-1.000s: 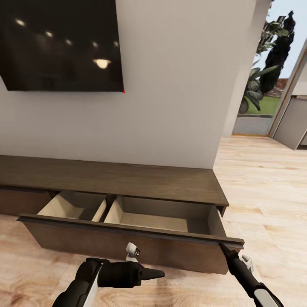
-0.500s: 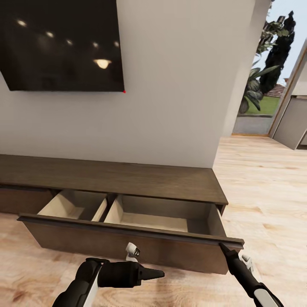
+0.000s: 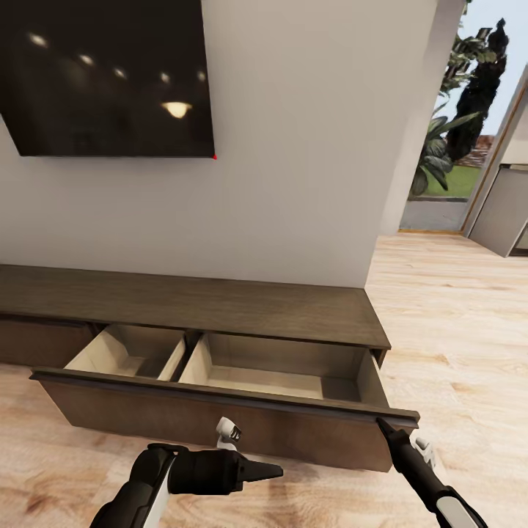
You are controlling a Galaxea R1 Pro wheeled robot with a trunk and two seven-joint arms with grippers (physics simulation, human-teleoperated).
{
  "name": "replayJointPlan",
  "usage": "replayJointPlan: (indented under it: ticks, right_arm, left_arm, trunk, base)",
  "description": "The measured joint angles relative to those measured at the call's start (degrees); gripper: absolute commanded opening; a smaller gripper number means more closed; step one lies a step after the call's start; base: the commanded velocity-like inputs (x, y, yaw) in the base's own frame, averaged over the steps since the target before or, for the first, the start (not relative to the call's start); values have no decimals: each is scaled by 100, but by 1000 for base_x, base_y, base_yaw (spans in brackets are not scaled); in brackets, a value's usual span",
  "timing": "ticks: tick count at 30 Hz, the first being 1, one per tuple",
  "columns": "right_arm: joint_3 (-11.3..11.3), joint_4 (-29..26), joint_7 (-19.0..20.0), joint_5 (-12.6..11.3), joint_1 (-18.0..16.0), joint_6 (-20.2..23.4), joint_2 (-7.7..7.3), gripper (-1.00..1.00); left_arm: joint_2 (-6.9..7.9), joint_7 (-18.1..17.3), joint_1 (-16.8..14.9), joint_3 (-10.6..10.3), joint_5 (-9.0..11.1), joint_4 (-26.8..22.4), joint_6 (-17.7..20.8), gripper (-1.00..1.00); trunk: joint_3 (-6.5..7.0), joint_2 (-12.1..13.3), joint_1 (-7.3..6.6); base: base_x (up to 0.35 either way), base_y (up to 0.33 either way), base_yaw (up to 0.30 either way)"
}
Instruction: Place each of the two pumpkins and all three candles from the living room inside a cabinet in the living room (use any cabinet), then make sure every cabinet is closed, and position the cauldron so it is next to a table in the living room.
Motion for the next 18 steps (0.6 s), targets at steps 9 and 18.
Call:
replayJointPlan:
  ticks: [9,18]
  right_arm:
    - [6,-1,0,-3,0,4,0,-100]
    - [20,0,0,-7,-2,2,0,-100]
  left_arm:
    - [0,-2,0,7,0,0,0,100]
    - [0,-5,0,7,0,1,0,100]
  trunk:
    - [0,0,0]
    - [0,0,2]
  base:
    - [-42,0,0]
    - [-57,0,0]
